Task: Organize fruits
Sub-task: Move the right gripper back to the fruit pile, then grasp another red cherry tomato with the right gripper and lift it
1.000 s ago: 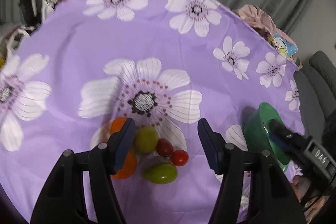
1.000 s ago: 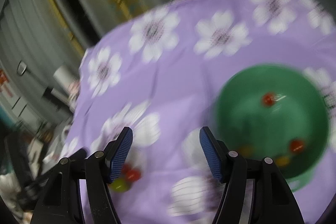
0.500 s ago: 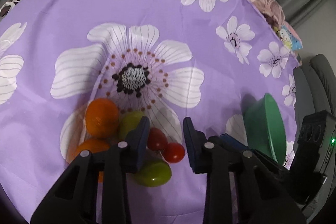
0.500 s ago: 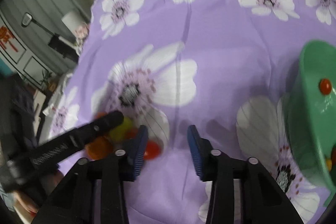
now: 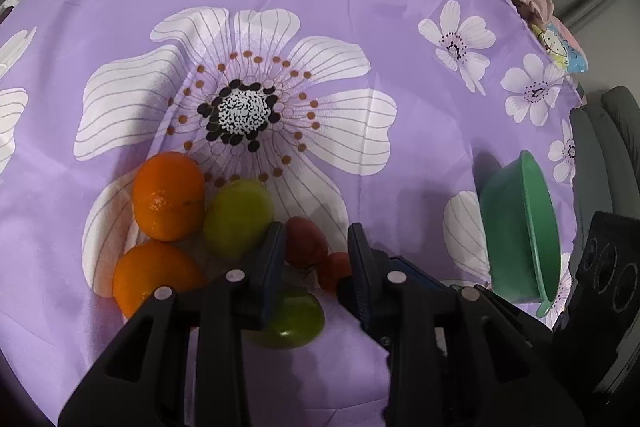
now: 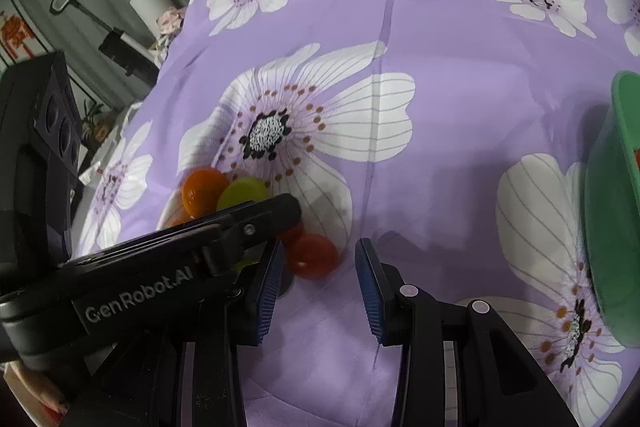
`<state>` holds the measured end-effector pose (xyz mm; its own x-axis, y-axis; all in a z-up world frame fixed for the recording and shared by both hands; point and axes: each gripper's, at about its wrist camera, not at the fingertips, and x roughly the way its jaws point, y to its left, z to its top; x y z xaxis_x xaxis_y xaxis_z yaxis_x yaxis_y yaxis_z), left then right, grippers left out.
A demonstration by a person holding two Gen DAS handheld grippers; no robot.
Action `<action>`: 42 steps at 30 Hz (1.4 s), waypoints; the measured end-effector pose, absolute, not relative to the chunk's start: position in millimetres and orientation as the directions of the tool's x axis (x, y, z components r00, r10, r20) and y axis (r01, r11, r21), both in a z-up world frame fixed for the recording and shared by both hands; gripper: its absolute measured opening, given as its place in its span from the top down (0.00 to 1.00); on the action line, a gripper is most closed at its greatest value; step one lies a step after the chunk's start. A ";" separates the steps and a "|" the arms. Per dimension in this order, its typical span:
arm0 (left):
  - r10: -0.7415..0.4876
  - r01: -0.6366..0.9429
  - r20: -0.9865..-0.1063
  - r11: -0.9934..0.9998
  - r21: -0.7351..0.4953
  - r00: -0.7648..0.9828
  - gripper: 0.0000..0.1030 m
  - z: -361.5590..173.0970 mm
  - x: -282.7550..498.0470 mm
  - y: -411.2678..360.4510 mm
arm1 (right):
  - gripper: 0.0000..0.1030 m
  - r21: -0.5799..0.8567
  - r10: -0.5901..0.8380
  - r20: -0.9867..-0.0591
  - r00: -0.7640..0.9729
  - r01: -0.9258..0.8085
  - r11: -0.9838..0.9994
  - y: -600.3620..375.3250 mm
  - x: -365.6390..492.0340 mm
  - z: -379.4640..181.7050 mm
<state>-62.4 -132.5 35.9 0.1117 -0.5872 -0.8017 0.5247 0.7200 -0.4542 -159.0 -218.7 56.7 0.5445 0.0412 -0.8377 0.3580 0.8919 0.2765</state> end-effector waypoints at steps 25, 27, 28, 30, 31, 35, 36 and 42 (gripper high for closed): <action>-0.568 0.549 -0.814 0.722 -0.421 0.123 0.74 25.7 -66.3 -157.4 | 0.67 0.233 0.004 -0.862 0.506 0.390 0.891 -217.9 -153.6 42.0; -0.580 0.542 -0.808 0.714 -0.443 0.103 0.73 22.7 -65.7 -159.3 | 0.69 0.225 -0.002 -0.865 0.502 0.391 0.892 -217.4 -153.8 42.1; -0.584 0.535 -0.807 0.711 -0.457 0.087 0.74 20.0 -64.4 -159.6 | 0.69 0.218 -0.007 -0.866 0.500 0.390 0.894 -216.8 -153.6 42.2; -0.596 0.523 -0.799 0.706 -0.477 0.076 0.75 18.7 -63.4 -159.0 | 0.70 0.195 -0.030 -0.868 0.496 0.395 0.898 -216.0 -153.9 42.7; -0.597 0.516 -0.799 0.709 -0.481 0.076 0.75 18.9 -62.9 -158.2 | 0.70 0.199 -0.027 -0.867 0.497 0.396 0.896 -216.7 -154.4 42.7; -0.596 0.522 -0.798 0.710 -0.473 0.089 0.75 20.6 -66.2 -157.3 | 0.70 0.196 -0.028 -0.871 0.491 0.398 0.896 -218.0 -155.6 43.4; -0.597 0.520 -0.797 0.711 -0.473 0.091 0.75 20.6 -66.4 -157.1 | 0.70 0.195 -0.029 -0.871 0.491 0.400 0.896 -218.5 -156.3 44.1; -0.591 0.531 -0.794 0.723 -0.443 0.143 0.75 27.7 -69.3 -155.5 | 0.70 0.217 -0.025 -0.859 0.512 0.407 0.887 -223.2 -162.9 51.6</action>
